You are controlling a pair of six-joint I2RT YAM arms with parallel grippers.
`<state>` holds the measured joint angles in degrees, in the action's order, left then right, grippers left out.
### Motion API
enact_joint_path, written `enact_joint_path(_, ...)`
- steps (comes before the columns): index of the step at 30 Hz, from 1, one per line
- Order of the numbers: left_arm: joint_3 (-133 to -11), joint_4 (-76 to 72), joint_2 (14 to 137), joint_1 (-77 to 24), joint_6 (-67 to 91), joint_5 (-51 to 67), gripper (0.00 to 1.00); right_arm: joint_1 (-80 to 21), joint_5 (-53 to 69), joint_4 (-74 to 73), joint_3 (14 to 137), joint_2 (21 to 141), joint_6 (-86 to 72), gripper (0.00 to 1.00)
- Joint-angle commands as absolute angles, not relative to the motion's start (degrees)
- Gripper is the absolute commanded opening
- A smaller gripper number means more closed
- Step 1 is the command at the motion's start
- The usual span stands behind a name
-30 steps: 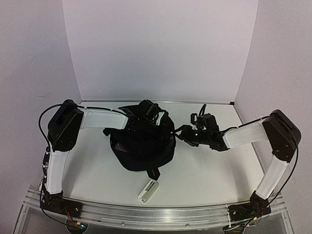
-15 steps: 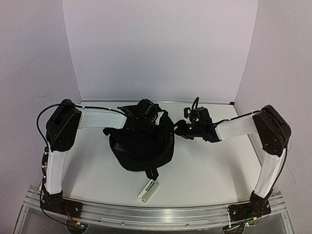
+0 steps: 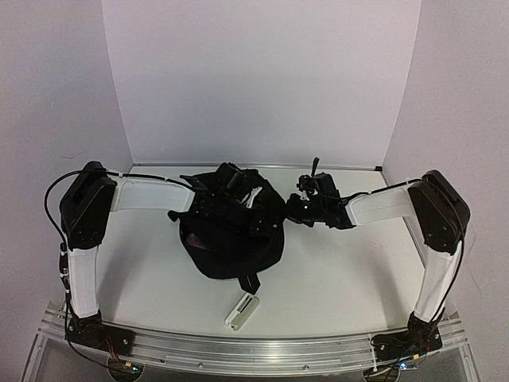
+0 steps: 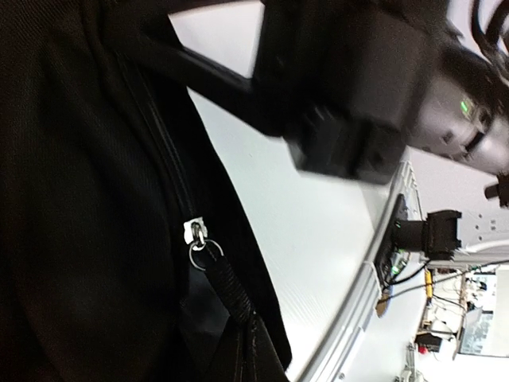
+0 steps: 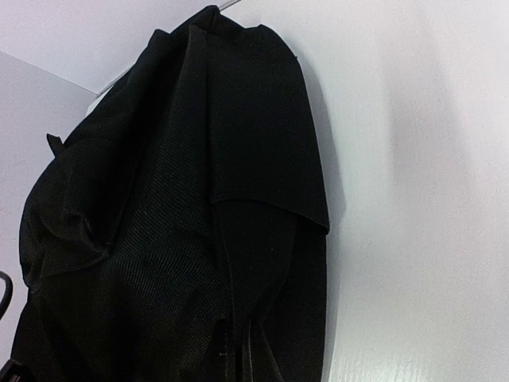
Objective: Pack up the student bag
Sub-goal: Zip the student bag at the center of the board.
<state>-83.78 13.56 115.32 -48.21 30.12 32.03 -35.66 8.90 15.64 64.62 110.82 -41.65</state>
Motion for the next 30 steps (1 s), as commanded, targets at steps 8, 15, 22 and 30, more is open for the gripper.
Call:
enact_joint_path(8, -78.8, 18.8, 105.1, -48.8, 31.3, 42.1, 0.0, -33.9, -2.9, 15.4, 69.3, 113.7, -44.0, 0.0)
enact_joint_path(15, -76.9, 23.6, 101.6, -49.0, 30.1, 44.9, 0.0, -33.5, -5.3, 14.5, 72.0, 115.8, -44.2, 0.0)
enact_joint_path(22, -76.0, 22.0, 100.8, -49.0, 30.8, 42.8, 0.0, -33.4, 2.7, 14.3, 73.2, 114.7, -41.9, 0.05)
enact_joint_path(30, -79.7, 10.1, 103.4, -49.0, 35.2, 43.6, 0.0, -33.6, 15.3, 14.2, 62.0, 101.3, -43.5, 0.57)
